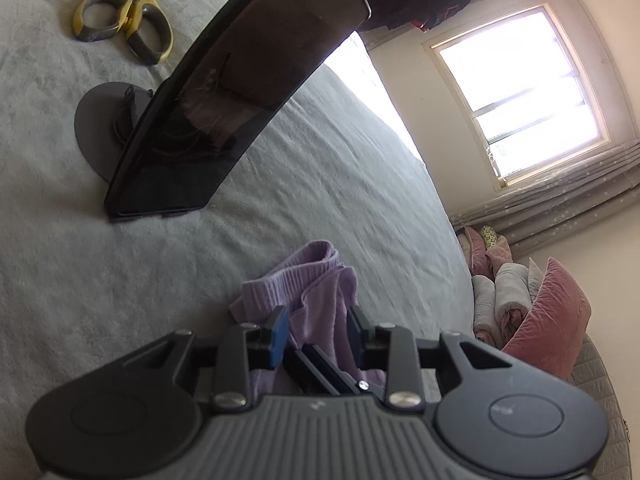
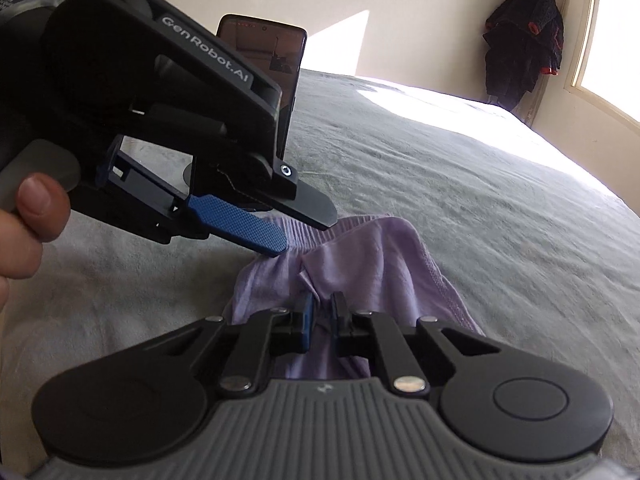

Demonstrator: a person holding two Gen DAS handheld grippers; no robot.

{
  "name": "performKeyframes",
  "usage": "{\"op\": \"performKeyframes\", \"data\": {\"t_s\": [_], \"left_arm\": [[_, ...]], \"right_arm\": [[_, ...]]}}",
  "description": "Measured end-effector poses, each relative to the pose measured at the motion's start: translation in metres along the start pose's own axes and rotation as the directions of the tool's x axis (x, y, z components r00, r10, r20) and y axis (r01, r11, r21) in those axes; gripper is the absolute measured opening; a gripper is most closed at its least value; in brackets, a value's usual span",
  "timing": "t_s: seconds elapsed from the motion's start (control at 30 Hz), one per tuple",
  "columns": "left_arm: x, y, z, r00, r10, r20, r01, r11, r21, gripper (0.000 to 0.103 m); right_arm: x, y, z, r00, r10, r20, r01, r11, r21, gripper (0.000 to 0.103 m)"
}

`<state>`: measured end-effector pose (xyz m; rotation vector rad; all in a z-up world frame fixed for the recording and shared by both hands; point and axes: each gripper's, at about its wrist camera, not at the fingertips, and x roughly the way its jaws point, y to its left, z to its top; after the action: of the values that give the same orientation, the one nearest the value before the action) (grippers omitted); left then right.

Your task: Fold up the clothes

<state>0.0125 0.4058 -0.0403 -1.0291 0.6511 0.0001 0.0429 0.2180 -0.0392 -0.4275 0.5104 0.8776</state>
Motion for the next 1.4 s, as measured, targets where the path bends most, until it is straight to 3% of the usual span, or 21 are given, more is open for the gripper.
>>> {"op": "performKeyframes", "data": {"t_s": [0.17,0.3,0.4,0.43,0.47,0.7,0.83,0.93,1.03,1.13,1.4], "left_arm": [[0.004,0.0,0.0,1.0,-0.014,-0.023,0.014,1.0,0.008,0.04],[0.006,-0.002,-0.001,1.0,-0.01,-0.026,0.011,1.0,0.011,0.04],[0.007,-0.003,-0.001,1.0,0.003,-0.023,-0.003,1.0,0.006,0.04],[0.007,-0.003,-0.001,1.0,0.013,-0.018,-0.013,1.0,0.009,0.04],[0.007,-0.003,-0.002,1.0,0.026,-0.014,-0.026,1.0,0.014,0.04],[0.007,0.003,0.001,0.999,0.045,-0.014,-0.044,0.999,0.009,0.04],[0.009,0.009,0.004,0.999,0.022,-0.023,-0.023,0.999,-0.031,0.04],[0.01,0.011,0.005,1.0,0.015,-0.025,-0.016,0.999,-0.042,0.04],[0.011,0.01,0.005,0.999,0.019,-0.027,-0.02,0.999,-0.033,0.04],[0.01,0.01,0.006,1.0,0.002,-0.027,-0.003,0.999,-0.04,0.04],[0.001,0.009,0.006,0.999,-0.049,0.015,0.049,0.998,-0.037,0.04]], "right_arm": [[-0.009,-0.019,0.001,0.997,0.069,0.03,-0.073,0.984,0.163,0.0],[-0.011,-0.033,0.003,0.994,0.103,0.046,-0.111,0.96,0.259,0.0],[-0.009,-0.032,0.004,0.996,0.083,0.032,-0.088,0.967,0.238,0.003],[-0.008,-0.031,0.004,0.996,0.081,0.027,-0.085,0.969,0.233,0.014],[-0.008,-0.029,0.004,0.997,0.08,0.02,-0.083,0.971,0.226,0.016],[0.006,-0.018,0.008,0.996,0.086,-0.01,-0.083,0.979,0.185,0.018],[0.01,-0.015,0.011,0.996,0.088,-0.005,-0.086,0.984,0.159,0.033],[0.014,-0.013,0.012,0.998,0.07,0.007,-0.071,0.987,0.146,0.033],[0.019,-0.016,0.011,0.998,0.059,0.011,-0.06,0.984,0.165,0.013],[0.017,-0.03,0.008,0.995,0.094,0.035,-0.1,0.957,0.272,0.005],[0.006,-0.061,0.009,0.966,0.221,0.133,-0.257,0.809,0.528,0.005]]}}
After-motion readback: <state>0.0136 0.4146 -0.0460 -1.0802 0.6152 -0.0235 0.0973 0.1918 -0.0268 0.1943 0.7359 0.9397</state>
